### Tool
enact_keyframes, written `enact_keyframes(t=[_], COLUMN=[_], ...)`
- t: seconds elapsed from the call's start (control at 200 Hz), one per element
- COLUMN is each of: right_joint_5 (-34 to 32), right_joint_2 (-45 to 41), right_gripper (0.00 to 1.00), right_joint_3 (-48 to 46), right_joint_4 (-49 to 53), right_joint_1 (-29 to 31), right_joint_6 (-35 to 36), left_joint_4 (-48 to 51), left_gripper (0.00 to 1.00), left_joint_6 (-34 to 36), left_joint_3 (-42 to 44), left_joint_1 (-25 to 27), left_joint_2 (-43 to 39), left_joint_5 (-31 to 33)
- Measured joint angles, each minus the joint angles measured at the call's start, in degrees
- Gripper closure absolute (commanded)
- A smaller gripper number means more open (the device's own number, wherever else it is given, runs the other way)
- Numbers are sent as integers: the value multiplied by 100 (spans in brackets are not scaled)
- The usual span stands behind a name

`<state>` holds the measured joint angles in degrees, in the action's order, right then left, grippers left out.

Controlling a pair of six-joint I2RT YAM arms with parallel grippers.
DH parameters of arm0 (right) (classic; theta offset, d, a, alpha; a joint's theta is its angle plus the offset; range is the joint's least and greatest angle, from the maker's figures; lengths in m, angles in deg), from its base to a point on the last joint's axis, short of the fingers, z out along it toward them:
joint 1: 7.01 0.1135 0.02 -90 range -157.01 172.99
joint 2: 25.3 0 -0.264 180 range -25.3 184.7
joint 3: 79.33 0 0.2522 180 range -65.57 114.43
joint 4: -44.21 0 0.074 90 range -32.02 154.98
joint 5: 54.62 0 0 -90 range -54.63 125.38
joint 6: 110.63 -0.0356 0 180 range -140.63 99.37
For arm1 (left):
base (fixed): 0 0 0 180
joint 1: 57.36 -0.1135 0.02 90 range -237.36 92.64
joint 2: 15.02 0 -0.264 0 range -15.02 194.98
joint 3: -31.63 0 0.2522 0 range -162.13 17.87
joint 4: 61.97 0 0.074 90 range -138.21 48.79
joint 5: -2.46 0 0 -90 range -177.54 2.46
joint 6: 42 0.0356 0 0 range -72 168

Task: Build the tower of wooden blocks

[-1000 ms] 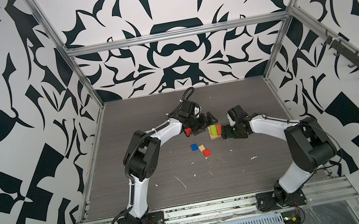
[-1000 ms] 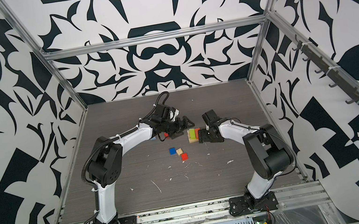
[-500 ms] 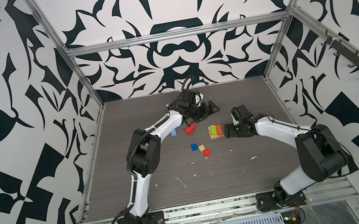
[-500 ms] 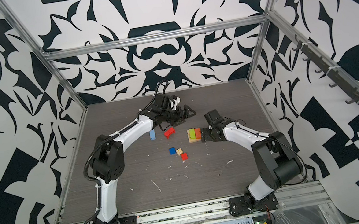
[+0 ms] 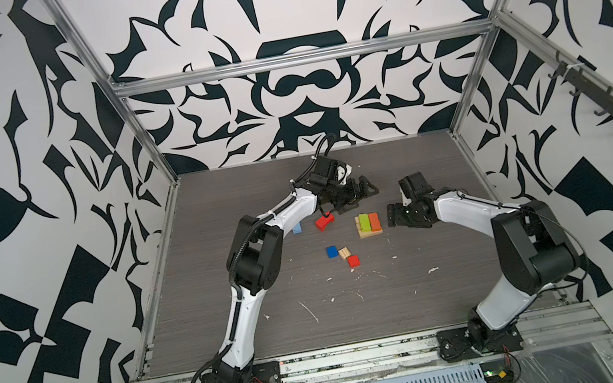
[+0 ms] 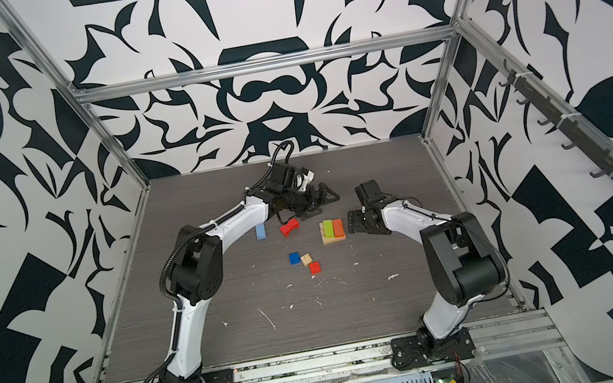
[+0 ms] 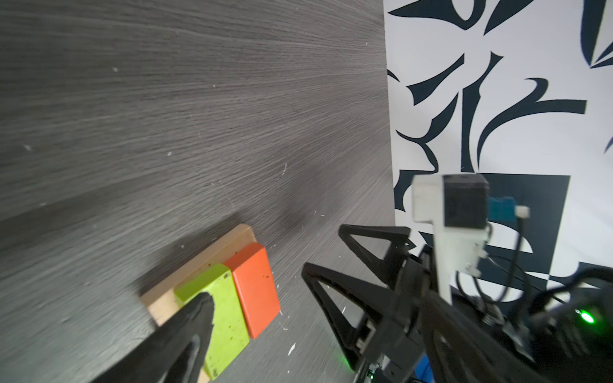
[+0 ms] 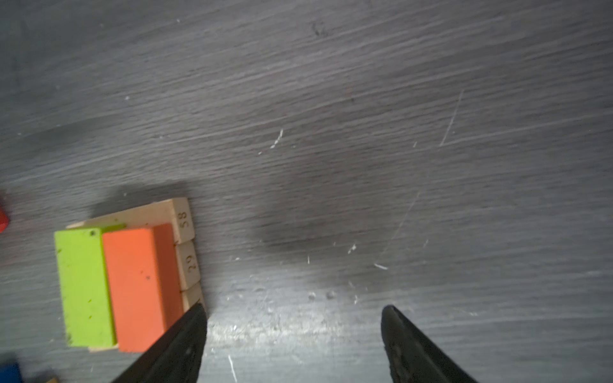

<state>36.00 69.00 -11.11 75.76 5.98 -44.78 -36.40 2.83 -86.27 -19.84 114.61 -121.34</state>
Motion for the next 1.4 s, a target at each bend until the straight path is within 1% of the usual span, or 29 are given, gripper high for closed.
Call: enact_keyframes(t=[0.39,0.65,1.17,1.4], right_joint_5=[243,310,501,581], right_joint_2=[251,428,455,632], right_gripper=[13,14,14,14], right_joint_3=[107,190,190,197], right_joint_4=[-247,-334,-649,-715], right_joint_1=[-66,-83,-92,-92], right_joint_6=[-72,-127,-219,-247], left_joint_4=[-264,-321,-435,-560], left_gripper=[0,0,1,1], left_joint_6=[-293,-369,-540,-623], left_joint_3=[0,0,-2,-2], left_joint_1=[-2,-2,-7,-42], left_joint_2=[313,323,509,509], left_joint_5=[-127,-179,-205,-208])
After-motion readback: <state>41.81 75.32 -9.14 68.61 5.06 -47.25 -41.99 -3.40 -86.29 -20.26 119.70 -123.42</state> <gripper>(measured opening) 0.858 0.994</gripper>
